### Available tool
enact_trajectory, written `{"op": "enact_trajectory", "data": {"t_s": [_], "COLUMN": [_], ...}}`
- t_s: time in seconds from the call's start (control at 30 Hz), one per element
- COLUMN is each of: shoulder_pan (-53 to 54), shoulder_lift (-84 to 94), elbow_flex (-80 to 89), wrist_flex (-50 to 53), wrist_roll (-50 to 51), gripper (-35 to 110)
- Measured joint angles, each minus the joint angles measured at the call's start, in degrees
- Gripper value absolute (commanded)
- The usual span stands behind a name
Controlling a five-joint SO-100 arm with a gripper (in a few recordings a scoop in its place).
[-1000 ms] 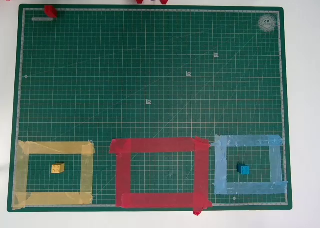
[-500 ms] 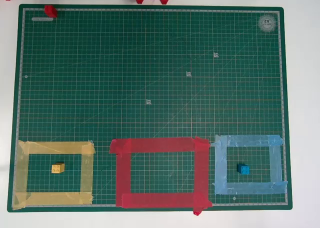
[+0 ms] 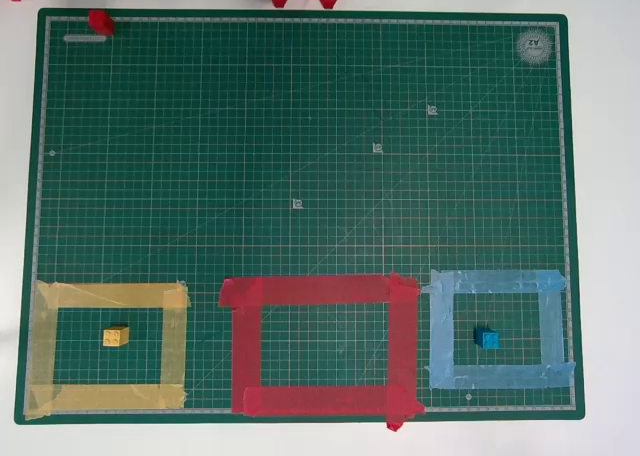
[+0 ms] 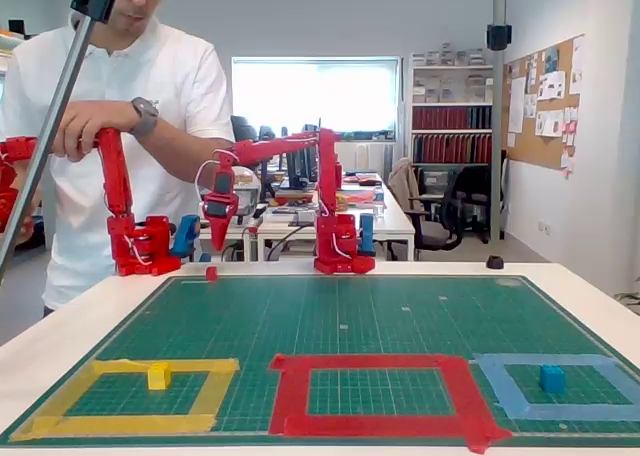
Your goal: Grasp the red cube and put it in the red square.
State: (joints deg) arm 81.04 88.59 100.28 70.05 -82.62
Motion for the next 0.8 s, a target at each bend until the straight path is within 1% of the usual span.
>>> {"op": "enact_trajectory", "data": {"t_s": [0.13,0.3,0.43,0.53,0.67,0.8], "shoulder_pan": [-0.44,-2.55,-4.04,-5.36,-5.1,-5.1], "shoulder_lift": [-2.46,-3.25,-3.96,-4.13,-4.22,-4.22], "elbow_flex": [-4.83,-11.25,-12.66,-12.57,-10.72,-9.4], "wrist_flex": [0.7,9.49,13.1,13.54,13.45,10.02], "wrist_roll": [0.0,0.0,0.0,0.0,0.0,0.0], "gripper": [0,0,2,8,11,13]}}
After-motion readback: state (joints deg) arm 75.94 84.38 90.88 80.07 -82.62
